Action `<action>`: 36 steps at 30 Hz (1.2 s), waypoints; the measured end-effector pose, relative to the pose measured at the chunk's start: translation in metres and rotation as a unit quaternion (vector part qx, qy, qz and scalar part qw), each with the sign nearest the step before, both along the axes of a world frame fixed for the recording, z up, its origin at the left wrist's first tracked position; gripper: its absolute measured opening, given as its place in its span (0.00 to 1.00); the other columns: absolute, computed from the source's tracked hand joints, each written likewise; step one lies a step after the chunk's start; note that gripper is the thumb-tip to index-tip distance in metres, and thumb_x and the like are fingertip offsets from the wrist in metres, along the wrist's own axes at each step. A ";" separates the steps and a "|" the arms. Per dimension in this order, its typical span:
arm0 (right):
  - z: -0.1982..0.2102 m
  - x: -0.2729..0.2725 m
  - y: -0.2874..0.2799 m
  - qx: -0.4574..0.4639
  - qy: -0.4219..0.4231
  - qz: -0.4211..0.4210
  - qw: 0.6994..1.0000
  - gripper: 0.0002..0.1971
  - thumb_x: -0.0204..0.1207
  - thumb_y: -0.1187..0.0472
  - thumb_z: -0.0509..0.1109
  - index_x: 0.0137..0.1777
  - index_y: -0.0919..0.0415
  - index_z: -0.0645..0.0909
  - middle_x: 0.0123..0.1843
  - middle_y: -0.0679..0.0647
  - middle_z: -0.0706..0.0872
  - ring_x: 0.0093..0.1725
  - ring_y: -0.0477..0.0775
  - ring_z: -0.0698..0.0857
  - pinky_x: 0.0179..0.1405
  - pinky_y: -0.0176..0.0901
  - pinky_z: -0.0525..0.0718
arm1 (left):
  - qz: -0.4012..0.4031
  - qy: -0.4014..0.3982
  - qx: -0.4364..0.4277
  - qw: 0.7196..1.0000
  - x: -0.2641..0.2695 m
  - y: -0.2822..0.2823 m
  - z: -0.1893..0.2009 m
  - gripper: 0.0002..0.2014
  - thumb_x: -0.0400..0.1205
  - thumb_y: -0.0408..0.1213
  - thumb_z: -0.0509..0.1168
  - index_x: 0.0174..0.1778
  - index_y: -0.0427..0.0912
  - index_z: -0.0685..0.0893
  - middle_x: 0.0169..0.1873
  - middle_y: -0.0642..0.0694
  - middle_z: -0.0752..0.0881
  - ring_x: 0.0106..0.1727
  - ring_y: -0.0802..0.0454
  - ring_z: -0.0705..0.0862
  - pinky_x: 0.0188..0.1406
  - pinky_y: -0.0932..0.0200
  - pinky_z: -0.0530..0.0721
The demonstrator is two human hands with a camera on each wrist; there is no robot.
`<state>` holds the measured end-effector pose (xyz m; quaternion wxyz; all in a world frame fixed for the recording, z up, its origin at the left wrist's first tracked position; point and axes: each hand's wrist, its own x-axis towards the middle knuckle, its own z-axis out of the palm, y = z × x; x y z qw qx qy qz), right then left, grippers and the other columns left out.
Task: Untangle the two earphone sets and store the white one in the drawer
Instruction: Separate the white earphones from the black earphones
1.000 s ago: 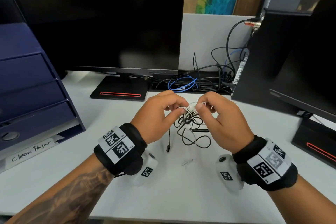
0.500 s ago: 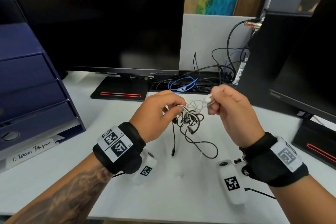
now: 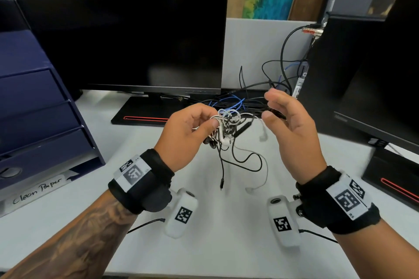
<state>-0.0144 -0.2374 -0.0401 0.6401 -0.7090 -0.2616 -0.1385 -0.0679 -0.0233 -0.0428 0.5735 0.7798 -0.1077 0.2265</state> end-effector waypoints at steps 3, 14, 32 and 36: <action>-0.002 -0.001 0.002 -0.027 -0.013 0.028 0.999 0.09 0.83 0.66 0.70 0.56 0.50 0.84 0.56 0.43 0.88 0.59 0.48 0.86 0.63 0.55 0.85 | -0.007 0.009 -0.041 0.999 0.000 -0.001 0.002 0.08 0.84 0.24 0.65 0.46 0.41 0.85 0.33 0.44 0.85 0.33 0.51 0.82 0.32 0.59 0.82; -0.012 -0.012 0.013 -0.097 0.058 0.127 0.985 0.06 0.79 0.64 0.77 0.54 0.57 0.86 0.42 0.58 0.88 0.40 0.53 0.86 0.44 0.47 0.87 | -0.051 0.120 -0.083 0.988 -0.002 -0.009 -0.002 0.12 0.84 0.19 0.62 0.60 0.34 0.81 0.47 0.29 0.88 0.36 0.45 0.84 0.36 0.52 0.86; -0.005 -0.012 0.008 -0.173 0.037 0.068 0.982 0.11 0.85 0.59 0.69 0.43 0.58 0.91 0.37 0.54 0.88 0.33 0.46 0.84 0.39 0.41 0.82 | -0.096 0.095 -0.011 0.991 -0.002 -0.005 -0.002 0.20 0.78 0.21 0.71 0.63 0.43 0.82 0.43 0.49 0.84 0.40 0.55 0.83 0.39 0.59 0.83; -0.004 -0.006 0.005 -0.151 -0.037 -0.024 0.987 0.06 0.81 0.61 0.74 0.45 0.51 0.90 0.44 0.47 0.83 0.41 0.45 0.80 0.41 0.27 0.74 | -0.100 0.095 -0.006 0.990 -0.001 -0.003 -0.002 0.20 0.78 0.19 0.69 0.62 0.44 0.84 0.42 0.48 0.84 0.40 0.54 0.82 0.41 0.61 0.82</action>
